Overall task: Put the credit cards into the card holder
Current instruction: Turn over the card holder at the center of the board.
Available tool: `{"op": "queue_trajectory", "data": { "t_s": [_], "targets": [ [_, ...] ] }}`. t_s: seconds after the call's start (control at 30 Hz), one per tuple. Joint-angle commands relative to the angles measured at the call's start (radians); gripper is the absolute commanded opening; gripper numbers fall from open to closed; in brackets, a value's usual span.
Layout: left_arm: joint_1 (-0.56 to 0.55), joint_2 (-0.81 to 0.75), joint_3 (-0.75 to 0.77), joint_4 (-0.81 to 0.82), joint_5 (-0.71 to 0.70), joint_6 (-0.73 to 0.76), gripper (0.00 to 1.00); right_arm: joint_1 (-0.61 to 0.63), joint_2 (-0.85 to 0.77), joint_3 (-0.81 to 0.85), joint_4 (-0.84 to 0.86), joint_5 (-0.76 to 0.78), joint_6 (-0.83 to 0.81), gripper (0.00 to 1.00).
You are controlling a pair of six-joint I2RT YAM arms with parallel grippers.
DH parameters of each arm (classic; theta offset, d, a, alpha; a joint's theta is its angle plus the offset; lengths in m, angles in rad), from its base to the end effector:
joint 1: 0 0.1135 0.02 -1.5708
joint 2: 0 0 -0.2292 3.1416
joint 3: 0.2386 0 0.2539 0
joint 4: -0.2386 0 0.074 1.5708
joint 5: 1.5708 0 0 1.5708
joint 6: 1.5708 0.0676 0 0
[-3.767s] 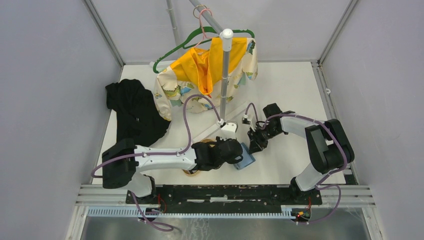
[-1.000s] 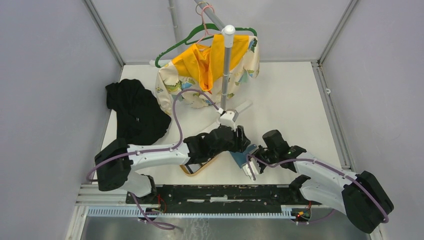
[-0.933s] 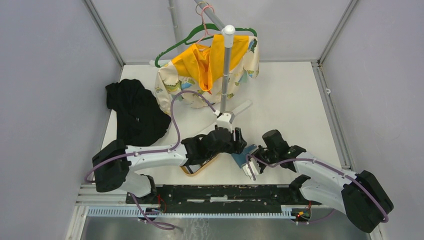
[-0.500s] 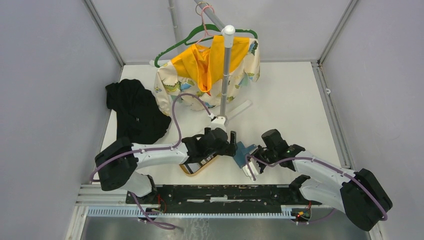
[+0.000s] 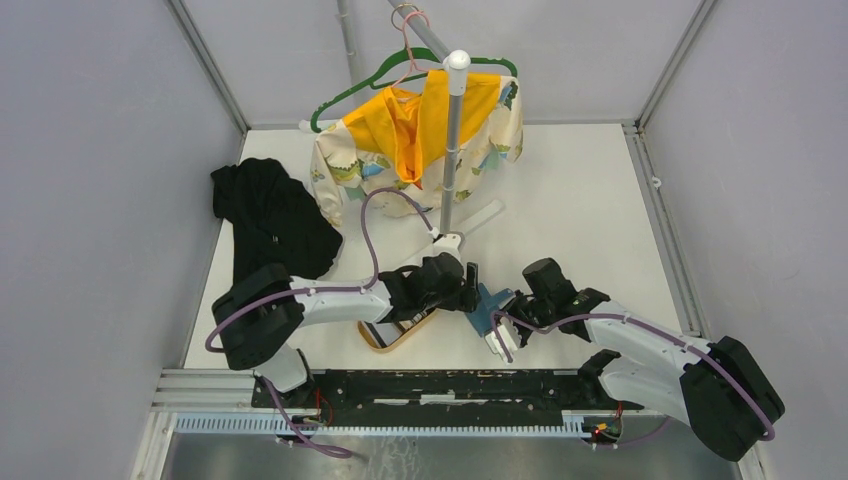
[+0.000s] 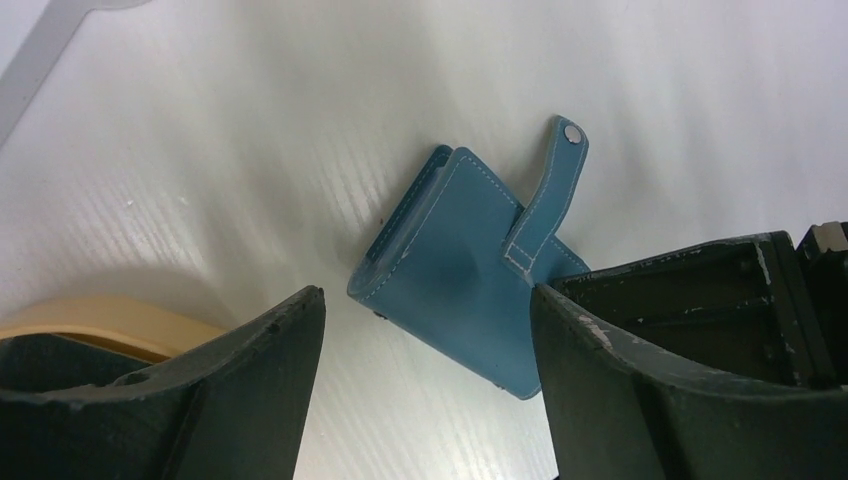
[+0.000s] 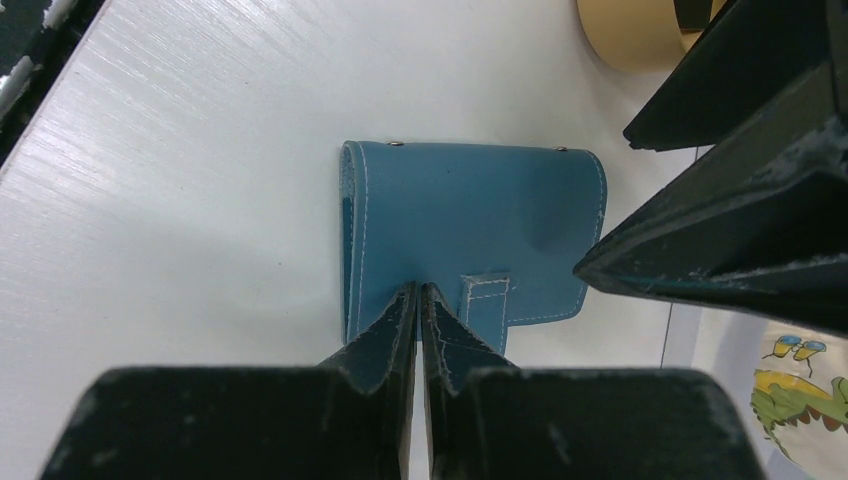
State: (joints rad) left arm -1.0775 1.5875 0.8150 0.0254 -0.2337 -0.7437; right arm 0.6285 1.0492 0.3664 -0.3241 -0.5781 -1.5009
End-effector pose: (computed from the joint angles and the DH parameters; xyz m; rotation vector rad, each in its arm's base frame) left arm 0.1771 -0.2964 0.1185 0.2753 2.3697 -0.6506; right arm 0.1440 0.1503 0.0927 -2.1777 0.9730 0.3497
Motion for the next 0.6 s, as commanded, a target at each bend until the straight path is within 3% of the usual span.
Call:
{"op": "queue_trajectory", "data": {
  "t_s": [0.0, 0.2, 0.57],
  "targets": [
    [0.008, 0.040, 0.012, -0.021, -0.015, -0.046, 0.82, 0.006, 0.015, 0.012, -0.069, 0.021, -0.006, 0.10],
    [0.013, 0.076, 0.016, -0.008, 0.036, -0.075, 0.77, 0.006, 0.014, 0.013, -0.070, 0.025, -0.009, 0.10],
    [0.011, 0.160, 0.084, -0.194, -0.040, -0.100, 0.75, 0.006, 0.009, 0.011, -0.076, 0.034, -0.018, 0.10]
  ]
}}
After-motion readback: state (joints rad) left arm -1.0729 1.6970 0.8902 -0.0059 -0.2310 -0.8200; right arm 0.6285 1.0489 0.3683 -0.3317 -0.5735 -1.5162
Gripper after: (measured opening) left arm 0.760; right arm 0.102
